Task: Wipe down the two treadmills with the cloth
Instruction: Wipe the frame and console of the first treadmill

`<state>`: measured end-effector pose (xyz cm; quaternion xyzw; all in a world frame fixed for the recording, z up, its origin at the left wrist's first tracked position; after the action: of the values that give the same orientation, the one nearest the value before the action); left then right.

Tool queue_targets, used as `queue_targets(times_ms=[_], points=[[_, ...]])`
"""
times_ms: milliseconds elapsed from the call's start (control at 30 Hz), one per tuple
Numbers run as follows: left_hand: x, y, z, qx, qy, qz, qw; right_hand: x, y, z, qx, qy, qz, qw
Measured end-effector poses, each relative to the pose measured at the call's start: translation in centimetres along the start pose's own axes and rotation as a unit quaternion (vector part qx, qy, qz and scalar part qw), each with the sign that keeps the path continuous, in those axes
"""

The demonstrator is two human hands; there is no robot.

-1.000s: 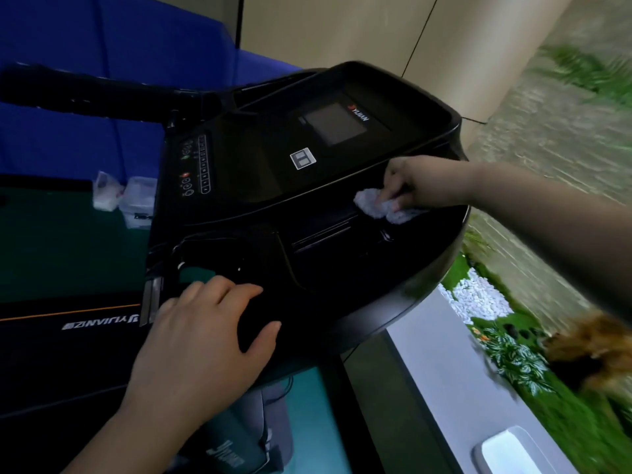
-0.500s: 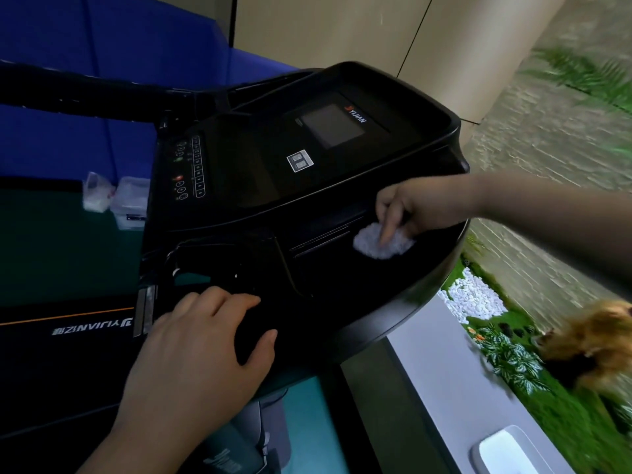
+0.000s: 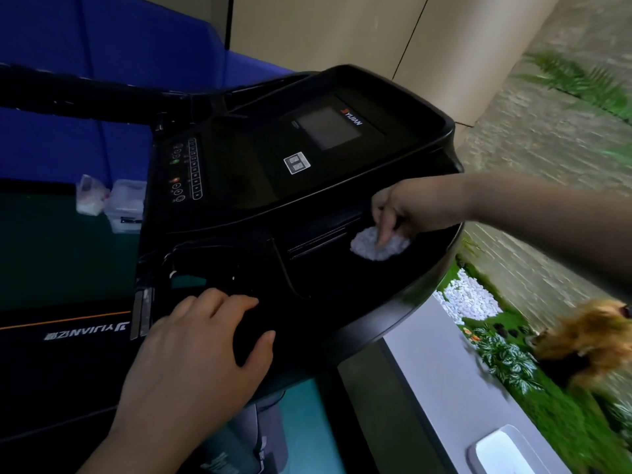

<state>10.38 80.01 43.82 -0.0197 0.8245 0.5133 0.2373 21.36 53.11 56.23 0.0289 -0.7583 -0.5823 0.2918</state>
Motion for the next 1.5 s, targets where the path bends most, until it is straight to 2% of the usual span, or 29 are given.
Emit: queue_targets(times_ms=[67, 133, 233, 300, 400, 467, 567, 667, 733, 800, 900, 1067, 1200, 1300, 1333, 1367, 1433, 1500], points=[[-0.1, 0.0, 0.0, -0.003, -0.005, 0.002, 1.000, 0.6, 2.4, -2.2, 0.051, -0.038, -0.041, 0.997], [-0.1, 0.0, -0.1, -0.004, -0.008, 0.000, 1.000, 1.7, 6.0, -4.6, 0.135, -0.083, -0.125, 0.980], [-0.2, -0.1, -0.1, -0.004, -0.004, -0.003, 1.000, 3.6, 9.4, -6.4, 0.119, -0.140, -0.219, 0.958], [-0.2, -0.2, -0.1, -0.004, -0.006, -0.005, 1.000, 3.6, 9.0, -6.1, 0.094, -0.149, -0.197, 0.964], [-0.3, -0.2, -0.1, -0.004, -0.010, -0.012, 1.000, 2.0, 6.1, -4.7, 0.134, -0.115, -0.104, 0.979], [-0.3, -0.2, -0.2, -0.008, -0.011, -0.015, 1.000, 0.5, 4.9, -4.6, 0.169, -0.095, -0.100, 0.976], [-0.3, -0.1, -0.1, -0.006, -0.008, -0.016, 1.000, -0.6, 3.9, -4.6, 0.200, -0.112, -0.074, 0.971], [-0.2, -0.2, -0.1, -0.001, -0.009, -0.018, 1.000, -0.6, 2.7, -4.1, 0.117, -0.093, -0.021, 0.988], [-0.2, -0.2, -0.1, 0.003, -0.007, -0.023, 1.000, -0.1, 3.2, -4.6, 0.119, -0.082, -0.036, 0.989], [-0.2, -0.2, -0.1, 0.005, -0.007, -0.026, 1.000, 0.4, 4.8, -5.0, 0.221, -0.083, -0.089, 0.968], [-0.2, -0.1, 0.0, 0.005, -0.004, -0.026, 1.000, 0.1, 5.4, -4.5, 0.366, -0.113, -0.076, 0.920], [-0.2, -0.1, 0.1, 0.011, -0.002, -0.025, 1.000, 0.8, 5.5, -4.0, 0.375, -0.179, -0.041, 0.909], [-0.2, 0.0, 0.0, 0.002, -0.001, -0.026, 1.000, 0.8, 4.7, -2.2, 0.331, -0.197, 0.000, 0.923], [-0.2, 0.1, 0.0, 0.003, 0.002, -0.027, 1.000, 0.9, 3.2, -1.2, 0.237, -0.200, 0.090, 0.946], [-0.2, 0.2, 0.0, 0.004, -0.001, -0.028, 1.000, 1.0, 2.8, -1.1, 0.190, -0.180, 0.095, 0.960], [-0.1, 0.1, -0.1, 0.006, -0.003, -0.030, 1.000, 1.1, 2.5, -1.1, 0.137, -0.152, 0.080, 0.976], [-0.1, 0.2, -0.1, 0.009, -0.005, -0.033, 0.999, 1.2, 2.9, -1.2, 0.017, -0.090, -0.015, 0.996], [-0.1, 0.1, -0.1, 0.004, -0.002, -0.028, 1.000, 0.7, 3.0, -0.7, -0.058, -0.024, -0.112, 0.992]])
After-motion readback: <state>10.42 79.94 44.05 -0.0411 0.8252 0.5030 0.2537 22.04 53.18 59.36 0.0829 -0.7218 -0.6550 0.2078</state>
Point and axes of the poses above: each hand's wrist, its own x-axis away from the middle knuckle, its own y-axis out of the back of the hand, z = x × y, the point moved 5 cm from there along -x, towards the middle knuckle, and after that the axes turned 5 degrees about -z, right-handed, at the moved point
